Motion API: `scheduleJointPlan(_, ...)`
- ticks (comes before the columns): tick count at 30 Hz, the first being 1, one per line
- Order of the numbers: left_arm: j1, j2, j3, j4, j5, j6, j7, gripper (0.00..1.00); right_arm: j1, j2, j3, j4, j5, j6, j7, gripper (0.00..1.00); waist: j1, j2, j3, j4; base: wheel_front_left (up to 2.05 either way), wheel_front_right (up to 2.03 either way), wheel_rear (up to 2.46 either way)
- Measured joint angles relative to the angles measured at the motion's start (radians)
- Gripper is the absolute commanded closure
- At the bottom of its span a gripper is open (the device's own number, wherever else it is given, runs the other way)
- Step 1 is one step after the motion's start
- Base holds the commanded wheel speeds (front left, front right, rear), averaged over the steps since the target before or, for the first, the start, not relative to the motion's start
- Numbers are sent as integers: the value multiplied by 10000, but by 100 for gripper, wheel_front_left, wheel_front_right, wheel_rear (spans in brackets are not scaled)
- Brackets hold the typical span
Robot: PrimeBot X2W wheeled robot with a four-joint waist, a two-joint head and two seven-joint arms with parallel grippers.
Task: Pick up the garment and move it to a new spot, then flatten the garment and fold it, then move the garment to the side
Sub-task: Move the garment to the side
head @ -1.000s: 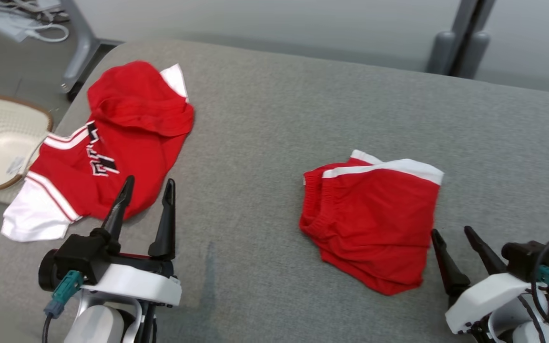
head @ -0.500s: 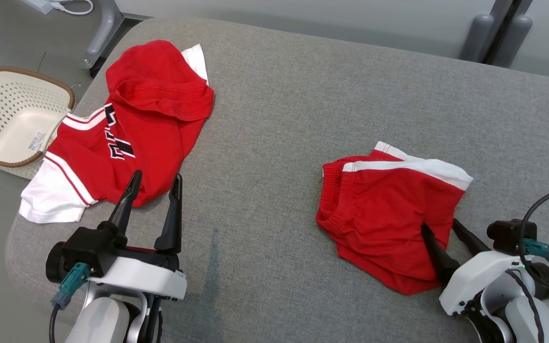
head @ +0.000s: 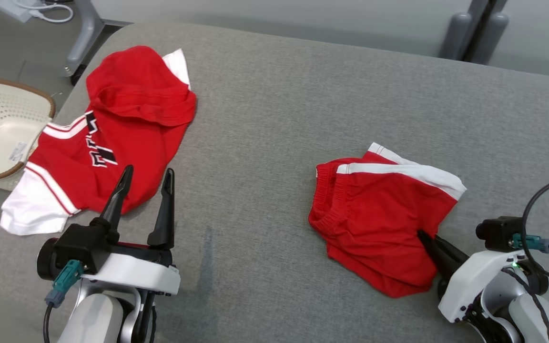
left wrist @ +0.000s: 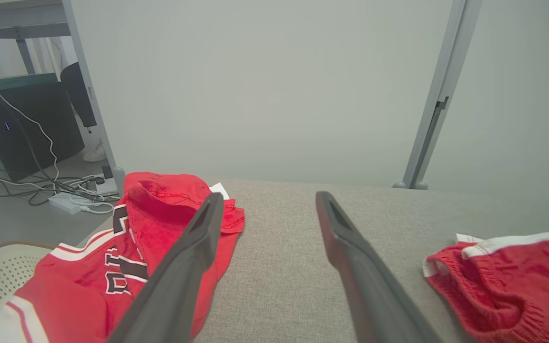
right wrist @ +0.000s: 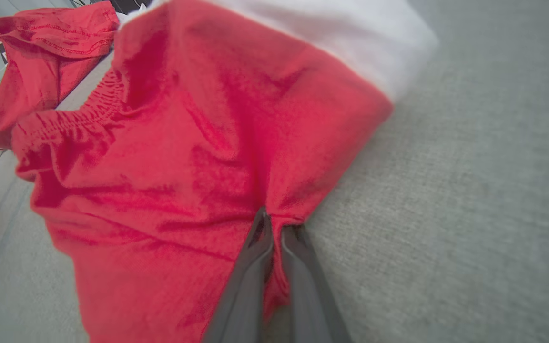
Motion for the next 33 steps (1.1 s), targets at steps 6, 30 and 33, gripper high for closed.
scheduleJointPlan(6,142,148,157,-104,113,0,-2,0,403,-453,109,-633,226,0,309,100,0,0,-54,-660,0,0,0)
scheduleJointPlan(30,-342,1496,309,-2211,468,-25,995,0,-2638,-2991,2232,-1120,-1208,0,1300,100,0,0,1684,-4768,0,0,0)
scheduleJointPlan(33,-526,1693,303,-2568,535,-71,1181,0,-3291,-3643,2357,-817,-1590,0,1218,100,0,0,2185,-5126,0,0,0)
